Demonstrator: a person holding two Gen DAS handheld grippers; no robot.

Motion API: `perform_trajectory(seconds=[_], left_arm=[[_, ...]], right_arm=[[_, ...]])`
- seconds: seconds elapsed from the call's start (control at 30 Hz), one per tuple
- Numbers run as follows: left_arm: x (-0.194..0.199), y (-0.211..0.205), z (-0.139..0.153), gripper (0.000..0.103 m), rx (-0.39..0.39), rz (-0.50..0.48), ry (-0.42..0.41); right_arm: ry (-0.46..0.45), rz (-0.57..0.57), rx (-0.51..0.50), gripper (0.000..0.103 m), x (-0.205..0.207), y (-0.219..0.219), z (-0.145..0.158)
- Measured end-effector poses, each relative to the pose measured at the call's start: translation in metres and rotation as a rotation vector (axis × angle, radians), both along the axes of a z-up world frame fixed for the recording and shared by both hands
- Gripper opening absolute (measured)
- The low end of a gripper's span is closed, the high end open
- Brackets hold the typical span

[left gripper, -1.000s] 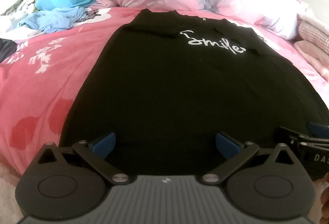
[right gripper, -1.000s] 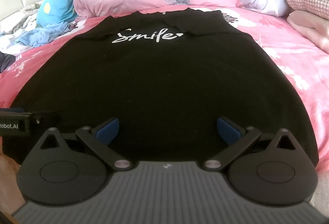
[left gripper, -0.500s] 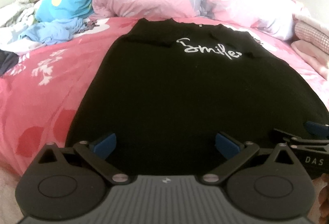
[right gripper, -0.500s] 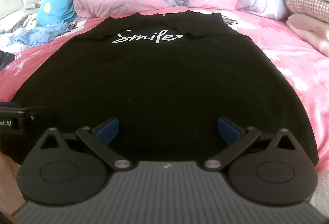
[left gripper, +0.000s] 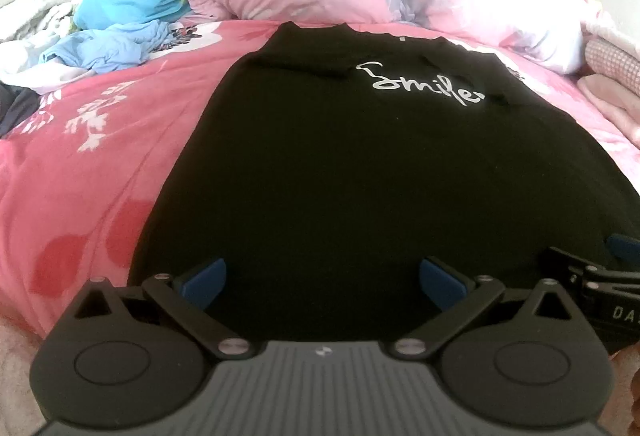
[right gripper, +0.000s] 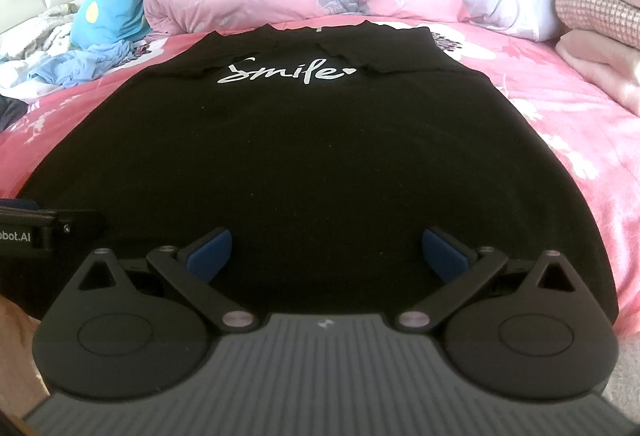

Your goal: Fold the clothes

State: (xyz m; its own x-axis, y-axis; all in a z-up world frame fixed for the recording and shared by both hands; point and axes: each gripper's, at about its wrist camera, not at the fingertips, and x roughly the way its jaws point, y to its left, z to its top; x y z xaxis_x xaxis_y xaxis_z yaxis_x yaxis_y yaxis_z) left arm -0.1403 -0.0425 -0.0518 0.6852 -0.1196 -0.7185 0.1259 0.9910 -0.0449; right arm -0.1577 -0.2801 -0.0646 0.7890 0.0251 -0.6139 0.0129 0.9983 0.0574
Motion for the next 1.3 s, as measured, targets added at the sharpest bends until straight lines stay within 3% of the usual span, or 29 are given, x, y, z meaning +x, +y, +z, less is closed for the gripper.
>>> perform_trajectory(seconds=[1.3], left_arm=[[-0.008, -0.001, -0.002, 0.103, 0.0, 0.0, -0.008]], right_arm=[[-0.011, 0.009, -0.018, 0.102, -0.021, 0.002, 0.0]])
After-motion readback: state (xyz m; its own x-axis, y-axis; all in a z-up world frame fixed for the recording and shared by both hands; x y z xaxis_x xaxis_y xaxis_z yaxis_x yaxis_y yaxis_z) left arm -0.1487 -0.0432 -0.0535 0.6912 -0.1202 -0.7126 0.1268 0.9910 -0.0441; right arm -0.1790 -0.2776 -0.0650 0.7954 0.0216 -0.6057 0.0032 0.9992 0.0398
